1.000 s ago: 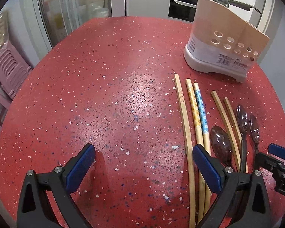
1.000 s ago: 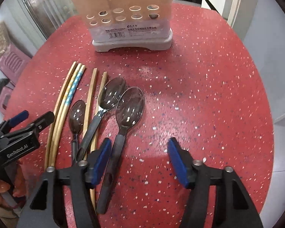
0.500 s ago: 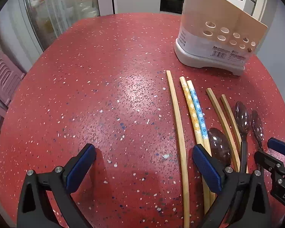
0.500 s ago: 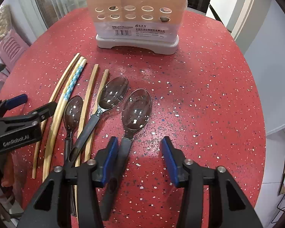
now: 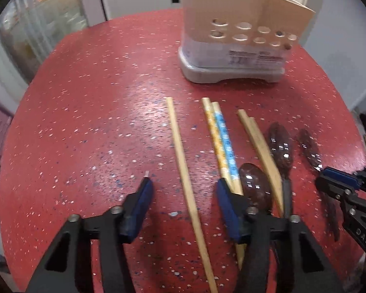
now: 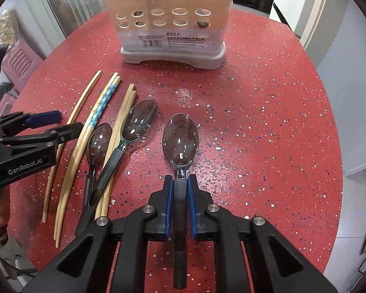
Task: Organize utensils
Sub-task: 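Grasp a dark spoon with the right gripper while the left grasps a chopstick, then carry the spoon and the chopstick up over the caddy with both grippers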
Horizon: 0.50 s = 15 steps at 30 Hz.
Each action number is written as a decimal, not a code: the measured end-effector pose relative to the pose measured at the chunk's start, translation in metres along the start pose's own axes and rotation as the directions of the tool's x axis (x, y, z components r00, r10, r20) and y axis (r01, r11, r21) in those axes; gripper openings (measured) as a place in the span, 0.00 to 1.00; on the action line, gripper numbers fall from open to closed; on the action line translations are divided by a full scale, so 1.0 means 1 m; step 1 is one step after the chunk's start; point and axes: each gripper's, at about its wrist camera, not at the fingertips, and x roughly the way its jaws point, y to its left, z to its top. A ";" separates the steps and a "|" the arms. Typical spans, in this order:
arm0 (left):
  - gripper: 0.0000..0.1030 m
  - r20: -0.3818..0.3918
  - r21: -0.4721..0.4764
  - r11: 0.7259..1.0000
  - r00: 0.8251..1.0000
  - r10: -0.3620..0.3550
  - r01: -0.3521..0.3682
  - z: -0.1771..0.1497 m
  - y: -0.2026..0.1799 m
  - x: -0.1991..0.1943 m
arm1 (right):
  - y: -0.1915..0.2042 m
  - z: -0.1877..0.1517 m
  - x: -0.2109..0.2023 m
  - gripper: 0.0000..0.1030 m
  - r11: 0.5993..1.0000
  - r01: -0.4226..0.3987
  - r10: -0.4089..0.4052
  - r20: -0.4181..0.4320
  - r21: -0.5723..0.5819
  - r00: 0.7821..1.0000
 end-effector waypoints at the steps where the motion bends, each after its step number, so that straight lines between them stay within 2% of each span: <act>1: 0.44 0.002 0.014 1.000 1.000 -0.005 0.005 0.002 -0.003 -0.001 | -0.003 0.000 0.000 0.12 1.000 -0.015 0.015 -0.001 0.008 1.000; 2: 0.33 0.000 0.016 1.000 1.000 -0.001 0.001 0.002 -0.006 -0.003 | -0.006 0.001 0.000 0.12 0.999 -0.030 0.030 -0.002 0.016 1.000; 3: 0.32 0.004 0.013 1.000 1.000 -0.006 0.006 0.003 -0.007 -0.004 | -0.010 0.001 0.000 0.12 0.998 -0.050 0.050 -0.003 0.029 0.999; 6: 0.31 0.040 -0.011 1.000 0.999 -0.021 0.022 -0.002 -0.012 -0.008 | -0.021 -0.001 -0.004 0.12 0.992 -0.110 0.110 0.004 0.061 0.994; 10: 0.31 0.098 -0.030 0.999 0.995 -0.024 0.027 -0.028 -0.009 -0.019 | -0.031 -0.001 -0.014 0.12 0.982 -0.175 0.173 0.035 0.071 0.984; 15: 0.31 0.201 -0.092 0.994 0.978 -0.047 0.067 -0.038 -0.004 -0.048 | -0.044 0.002 -0.037 0.12 0.964 -0.253 0.244 0.101 0.083 0.965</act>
